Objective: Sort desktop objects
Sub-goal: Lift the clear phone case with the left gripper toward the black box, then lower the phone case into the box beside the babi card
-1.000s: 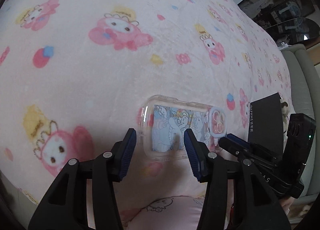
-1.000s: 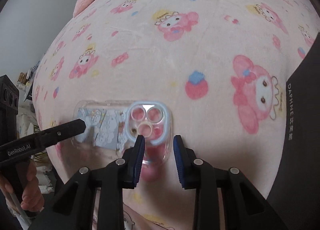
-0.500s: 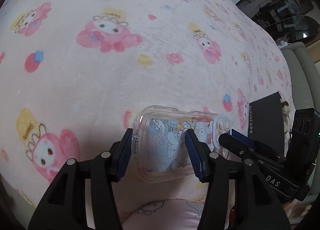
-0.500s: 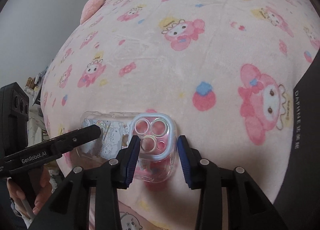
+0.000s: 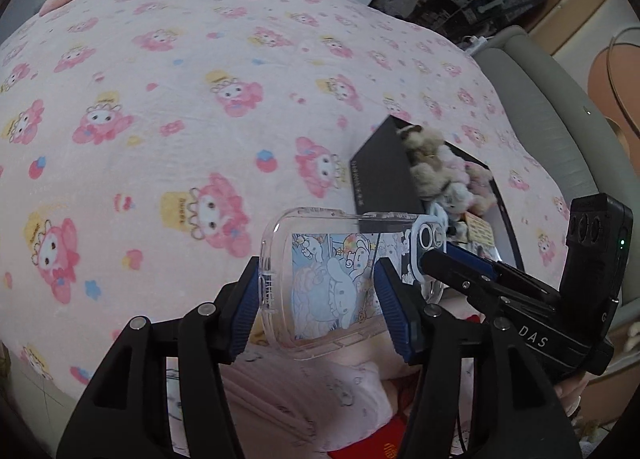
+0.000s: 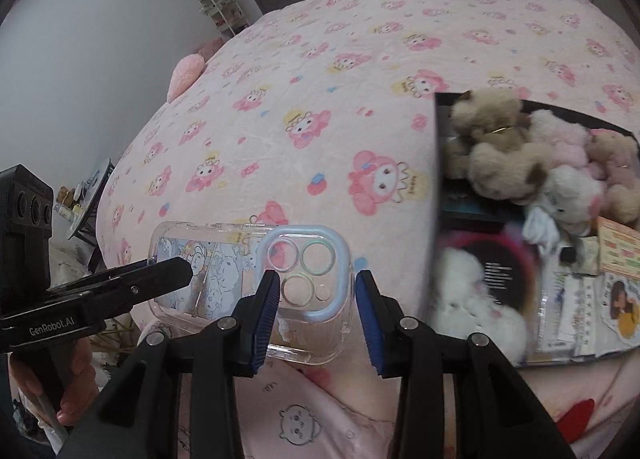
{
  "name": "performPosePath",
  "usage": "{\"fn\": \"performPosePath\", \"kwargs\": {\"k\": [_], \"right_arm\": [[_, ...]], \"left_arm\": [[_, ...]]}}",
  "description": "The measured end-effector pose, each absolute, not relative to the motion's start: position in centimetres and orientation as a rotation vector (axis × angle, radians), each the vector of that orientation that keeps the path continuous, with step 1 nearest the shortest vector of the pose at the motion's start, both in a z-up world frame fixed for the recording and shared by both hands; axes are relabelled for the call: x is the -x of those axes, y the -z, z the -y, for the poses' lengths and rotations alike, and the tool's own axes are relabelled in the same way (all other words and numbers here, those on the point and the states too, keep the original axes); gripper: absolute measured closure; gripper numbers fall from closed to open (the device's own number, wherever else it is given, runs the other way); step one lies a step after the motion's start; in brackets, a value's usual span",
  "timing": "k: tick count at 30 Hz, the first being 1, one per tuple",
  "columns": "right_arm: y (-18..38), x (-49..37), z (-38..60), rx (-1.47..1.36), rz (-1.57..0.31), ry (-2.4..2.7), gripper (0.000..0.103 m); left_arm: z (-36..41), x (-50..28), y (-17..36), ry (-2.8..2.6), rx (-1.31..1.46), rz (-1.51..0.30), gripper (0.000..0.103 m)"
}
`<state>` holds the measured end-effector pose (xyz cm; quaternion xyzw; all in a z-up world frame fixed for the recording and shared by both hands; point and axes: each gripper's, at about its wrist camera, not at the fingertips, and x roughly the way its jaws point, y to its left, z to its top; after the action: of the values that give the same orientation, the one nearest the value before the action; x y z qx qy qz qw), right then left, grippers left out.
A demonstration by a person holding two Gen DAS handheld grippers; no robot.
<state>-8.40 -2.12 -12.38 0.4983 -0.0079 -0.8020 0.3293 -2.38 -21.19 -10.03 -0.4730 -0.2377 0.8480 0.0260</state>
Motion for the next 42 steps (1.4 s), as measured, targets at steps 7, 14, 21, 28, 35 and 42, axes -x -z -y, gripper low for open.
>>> {"fn": "performPosePath", "kwargs": {"k": [7,14,21,28,35,42], "right_arm": [[10.3,8.8,-7.5,-1.266,0.142,2.256,0.068],[9.5,10.3,-14.6,-1.254,0.182,2.378,0.068],[10.9,13.2,-17.3,-1.247,0.102,2.447,0.068],[14.5,15.3,-18.2,-1.300,0.035,2.464,0.068],[16.1,16.2,-19.0,-1.363,0.024,2.536,0.068],[17.4,17.1,-20.5,-1.457,0.156,2.498,0.068]], "left_arm": [[11.9,6.5,8.1,-2.536,1.412,0.572,0.047],[5.5,10.4,7.9,-2.491,1.413,0.487,0.047],[2.8,13.4,11.4,-2.435,1.486,0.538,0.047],[1.4,15.2,15.5,-2.369,1.579,0.599,0.047],[-0.1,16.6,17.5,-2.347,1.625,0.600,0.047],[-0.5,17.0,18.1,-2.342,1.682,0.482,0.048]]}}
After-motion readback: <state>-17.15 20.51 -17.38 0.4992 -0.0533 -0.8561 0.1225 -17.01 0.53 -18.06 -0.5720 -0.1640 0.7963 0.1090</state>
